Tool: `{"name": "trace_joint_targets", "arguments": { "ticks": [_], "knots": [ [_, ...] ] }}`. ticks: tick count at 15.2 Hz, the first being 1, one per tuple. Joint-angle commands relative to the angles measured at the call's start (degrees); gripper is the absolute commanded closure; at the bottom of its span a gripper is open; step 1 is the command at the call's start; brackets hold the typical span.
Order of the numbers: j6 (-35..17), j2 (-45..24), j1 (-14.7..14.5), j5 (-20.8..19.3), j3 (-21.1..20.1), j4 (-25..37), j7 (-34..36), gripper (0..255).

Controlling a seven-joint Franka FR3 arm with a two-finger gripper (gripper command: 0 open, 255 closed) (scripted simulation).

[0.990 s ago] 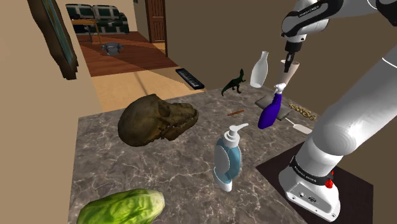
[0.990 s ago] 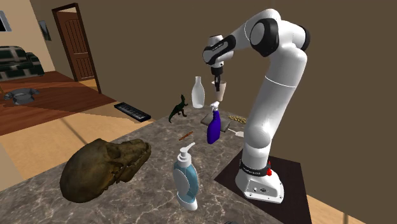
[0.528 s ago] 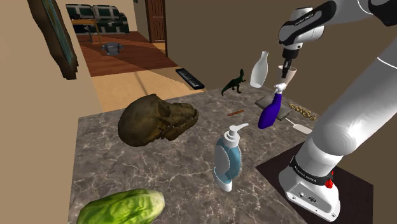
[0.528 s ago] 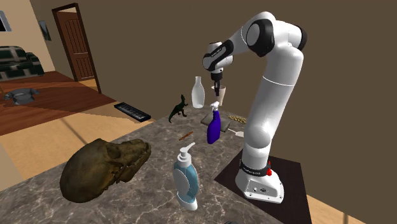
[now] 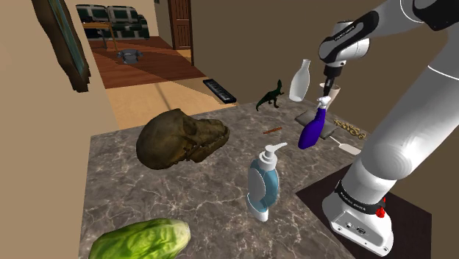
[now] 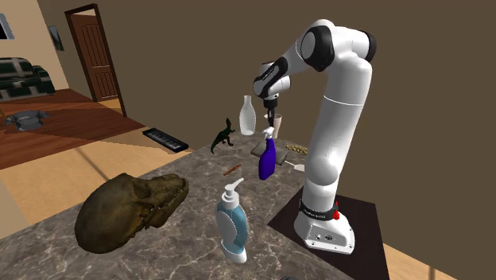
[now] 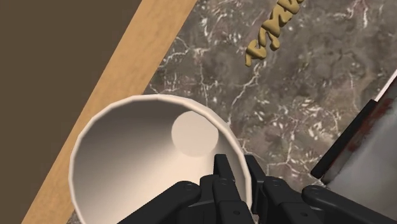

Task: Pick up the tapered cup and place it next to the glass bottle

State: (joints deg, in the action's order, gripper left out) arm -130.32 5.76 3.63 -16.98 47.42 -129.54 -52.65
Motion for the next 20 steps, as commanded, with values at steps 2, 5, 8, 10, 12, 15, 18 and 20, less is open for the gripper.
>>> {"name": "trace_joint_targets", "arguments": {
  "ticks": [2,5,8,10,12,15,18,20],
  "knots": [
    [-2.8,-1.9,-0.1,1.2,0.5,-1.2,-0.6,255],
    [-4.0,-2.8,-0.1,1.8,0.7,-1.7,-0.9,255],
    [-4.0,-2.8,-0.1,1.8,0.7,-1.7,-0.9,255],
    [-4.0,-2.8,-0.1,1.8,0.7,-1.7,-1.0,255],
    [-4.0,-2.8,-0.1,1.8,0.7,-1.7,-0.9,0],
    [-4.0,-2.8,-0.1,1.8,0.7,-1.7,-0.9,0],
    [-1.8,-0.9,-0.2,0.5,0.2,-1.0,0.1,0],
    [2.6,2.4,-0.3,-1.6,-0.9,0.6,1.7,0]
  ]
}}
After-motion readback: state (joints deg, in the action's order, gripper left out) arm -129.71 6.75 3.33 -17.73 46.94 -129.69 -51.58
